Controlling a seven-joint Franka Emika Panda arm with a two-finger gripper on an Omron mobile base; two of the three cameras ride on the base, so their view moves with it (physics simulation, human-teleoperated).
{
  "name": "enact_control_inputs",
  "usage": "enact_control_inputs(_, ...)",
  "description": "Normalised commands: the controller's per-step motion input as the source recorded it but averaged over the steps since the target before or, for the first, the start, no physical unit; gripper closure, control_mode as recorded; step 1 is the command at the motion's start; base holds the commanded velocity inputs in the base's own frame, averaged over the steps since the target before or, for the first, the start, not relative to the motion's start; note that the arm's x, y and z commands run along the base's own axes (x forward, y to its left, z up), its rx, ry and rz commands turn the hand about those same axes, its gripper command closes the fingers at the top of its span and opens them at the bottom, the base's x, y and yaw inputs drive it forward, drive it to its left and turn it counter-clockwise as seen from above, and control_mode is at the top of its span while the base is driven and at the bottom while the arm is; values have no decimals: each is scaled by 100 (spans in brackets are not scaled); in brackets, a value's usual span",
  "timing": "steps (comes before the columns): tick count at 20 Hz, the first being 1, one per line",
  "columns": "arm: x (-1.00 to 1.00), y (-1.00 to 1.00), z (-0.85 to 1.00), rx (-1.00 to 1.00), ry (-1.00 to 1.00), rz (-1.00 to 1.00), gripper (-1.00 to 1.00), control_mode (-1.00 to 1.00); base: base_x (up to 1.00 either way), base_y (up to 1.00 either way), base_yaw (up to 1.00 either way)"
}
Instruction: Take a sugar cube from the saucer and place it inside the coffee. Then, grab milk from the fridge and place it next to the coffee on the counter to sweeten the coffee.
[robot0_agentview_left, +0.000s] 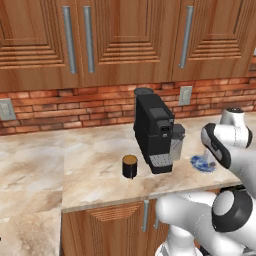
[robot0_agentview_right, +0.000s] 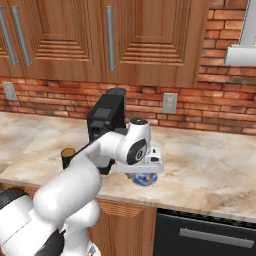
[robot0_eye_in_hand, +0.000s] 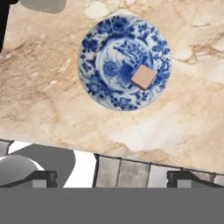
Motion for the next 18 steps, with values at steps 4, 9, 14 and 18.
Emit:
enact_control_inputs(4,35,0,-37,0,1,0,-100,-100,0,0,0)
enact_control_inputs(9,25,0,-19,0,0,0,-100,-100,0,0,0)
enact_control_inputs(14,20,-10,-34,0,0,0,-100,-100,0,0,0)
enact_control_inputs(18,5,-20,-30,0,0,0,-100,-100,0,0,0)
